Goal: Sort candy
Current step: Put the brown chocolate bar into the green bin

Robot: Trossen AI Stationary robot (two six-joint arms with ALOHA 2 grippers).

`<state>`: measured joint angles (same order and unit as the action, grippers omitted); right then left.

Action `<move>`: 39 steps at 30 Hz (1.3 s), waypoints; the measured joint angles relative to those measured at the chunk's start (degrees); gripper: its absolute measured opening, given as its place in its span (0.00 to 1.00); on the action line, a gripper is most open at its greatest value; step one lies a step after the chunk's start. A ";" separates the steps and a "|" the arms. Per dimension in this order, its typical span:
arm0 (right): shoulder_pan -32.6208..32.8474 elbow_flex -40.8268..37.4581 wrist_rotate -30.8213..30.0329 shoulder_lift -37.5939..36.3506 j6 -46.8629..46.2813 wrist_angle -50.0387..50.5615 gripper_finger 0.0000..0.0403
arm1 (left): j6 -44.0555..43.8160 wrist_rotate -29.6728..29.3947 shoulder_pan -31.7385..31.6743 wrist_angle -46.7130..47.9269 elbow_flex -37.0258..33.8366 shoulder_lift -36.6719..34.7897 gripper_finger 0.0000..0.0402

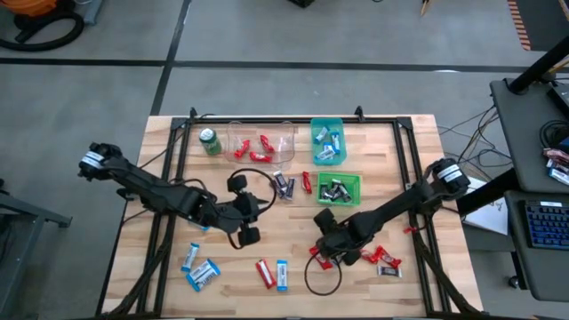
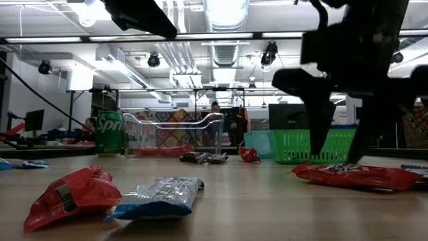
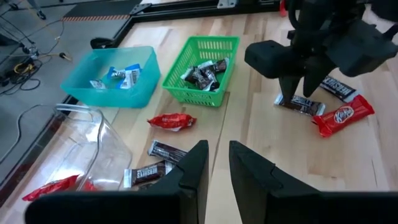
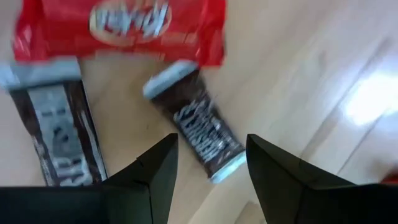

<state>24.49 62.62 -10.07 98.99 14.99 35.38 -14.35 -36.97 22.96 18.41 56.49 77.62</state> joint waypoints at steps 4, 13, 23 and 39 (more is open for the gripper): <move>0.00 0.81 -0.03 1.64 1.63 0.78 0.44 | -0.11 0.00 0.00 -0.01 0.00 0.46 0.12; -1.07 2.58 2.38 4.22 3.21 1.31 0.38 | 0.28 0.00 0.00 -0.85 0.00 0.94 0.12; -2.47 2.88 6.52 4.39 2.88 1.70 0.11 | 0.31 0.00 0.00 -0.90 0.00 0.94 0.12; -4.21 2.68 5.40 -3.60 -6.48 1.61 0.03 | 0.55 -0.05 0.00 -0.88 0.00 0.94 0.12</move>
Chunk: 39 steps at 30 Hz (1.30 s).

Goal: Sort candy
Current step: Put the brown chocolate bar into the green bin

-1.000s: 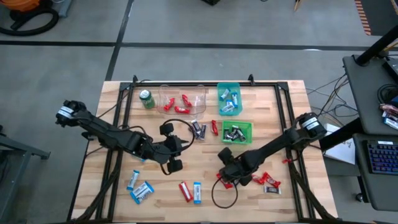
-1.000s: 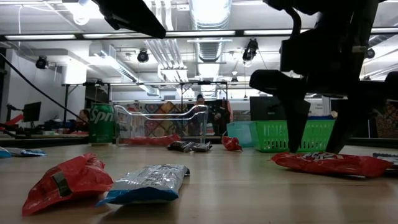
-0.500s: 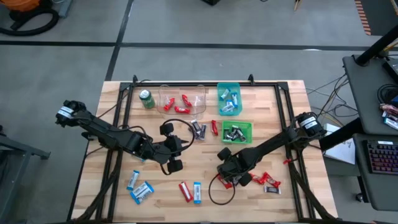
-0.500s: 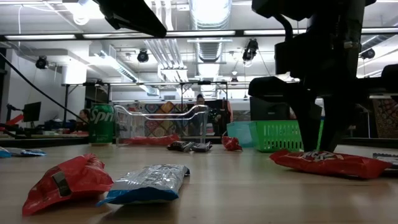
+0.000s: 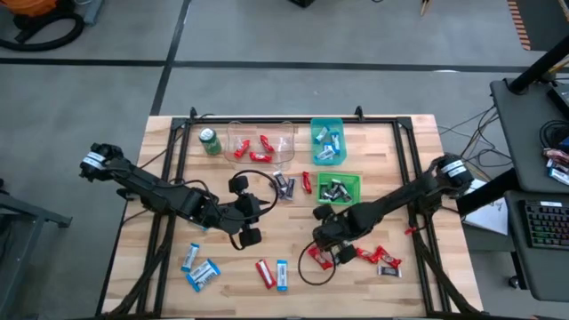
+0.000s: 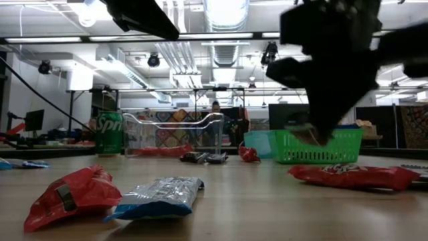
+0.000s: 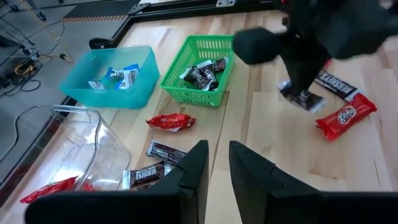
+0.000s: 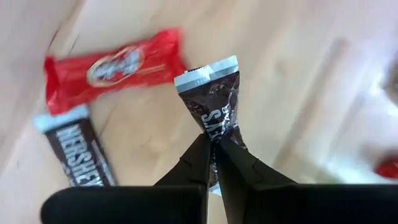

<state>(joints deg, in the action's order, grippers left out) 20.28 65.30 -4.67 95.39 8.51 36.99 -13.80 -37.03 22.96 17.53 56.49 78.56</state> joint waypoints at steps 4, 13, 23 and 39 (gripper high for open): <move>-2.72 0.00 -1.32 -4.50 -4.13 -0.57 0.03 | 0.10 -0.03 -0.02 -0.40 0.00 0.00 0.12; -13.64 0.03 -4.21 -13.31 -13.91 1.08 0.03 | 1.57 -0.06 -0.02 -1.56 0.00 0.00 0.12; -24.69 0.04 -3.71 -13.44 -22.01 17.28 0.03 | 1.71 -0.06 -0.02 -1.59 0.00 0.00 0.12; -26.22 -1.94 -3.75 -11.66 -27.02 26.74 0.03 | 1.95 -0.06 -0.02 -1.41 0.00 0.00 0.12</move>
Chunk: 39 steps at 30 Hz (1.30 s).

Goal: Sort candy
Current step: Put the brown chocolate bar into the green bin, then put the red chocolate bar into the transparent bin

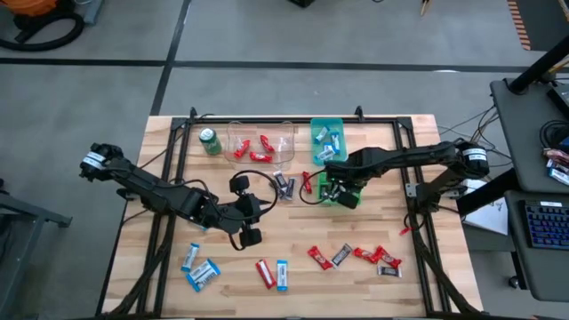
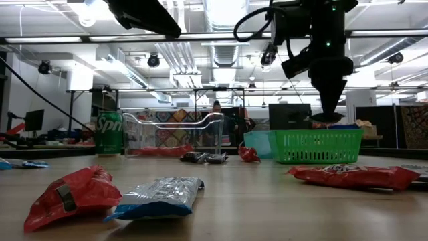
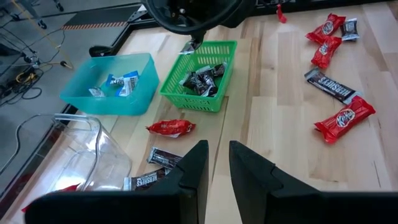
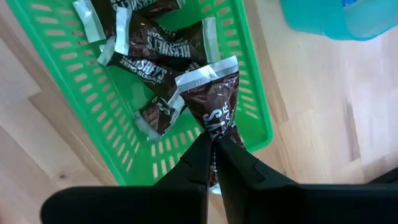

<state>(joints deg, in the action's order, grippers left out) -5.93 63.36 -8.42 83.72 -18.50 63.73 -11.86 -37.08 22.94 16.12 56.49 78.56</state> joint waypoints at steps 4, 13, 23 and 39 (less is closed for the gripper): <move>0.00 -0.17 -0.13 0.00 0.41 -0.82 0.03 | 0.00 0.00 0.00 0.15 0.00 0.00 0.12; 0.00 -0.37 -0.13 0.00 1.74 -4.53 0.03 | 0.00 0.00 0.00 0.17 0.00 0.00 0.12; 0.00 -0.59 -0.16 0.00 1.97 -4.46 0.15 | 0.00 0.00 0.00 0.17 0.00 0.00 0.12; 0.07 0.85 -0.17 -0.72 -0.06 -4.43 0.21 | -0.32 0.01 0.00 0.17 0.00 0.00 0.12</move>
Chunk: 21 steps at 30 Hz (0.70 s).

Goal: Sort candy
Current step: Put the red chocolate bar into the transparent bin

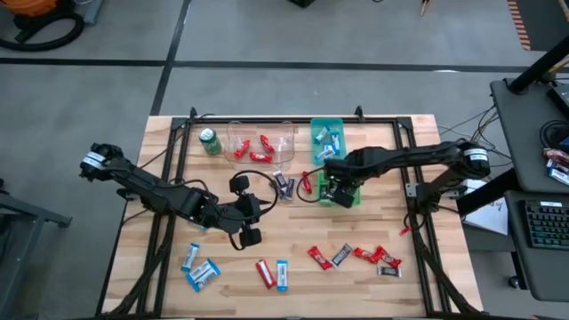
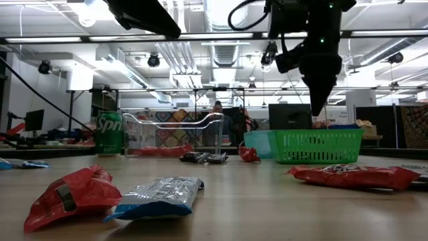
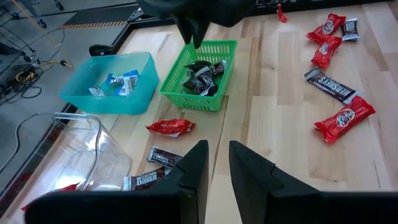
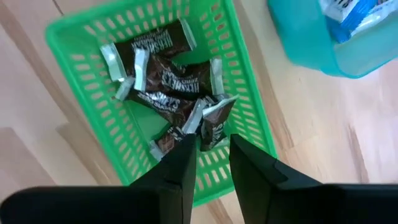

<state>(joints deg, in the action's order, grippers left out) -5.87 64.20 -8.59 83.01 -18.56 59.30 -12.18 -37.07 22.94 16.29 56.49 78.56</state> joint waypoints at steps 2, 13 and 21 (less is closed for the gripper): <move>0.21 0.69 0.59 -0.47 -0.82 0.05 0.21 | -0.23 0.04 0.00 0.00 0.00 0.00 0.12; 8.56 2.14 3.05 -3.53 -3.03 -2.09 0.17 | -2.34 3.35 0.00 1.75 0.00 0.00 0.12; 17.74 2.14 3.03 -4.27 -4.74 -5.87 0.17 | 2.14 28.68 2.46 3.24 0.00 0.00 0.12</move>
<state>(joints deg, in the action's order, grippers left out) 11.87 66.35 -5.56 78.74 -23.30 53.43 -10.04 -8.39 25.40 19.53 56.49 78.56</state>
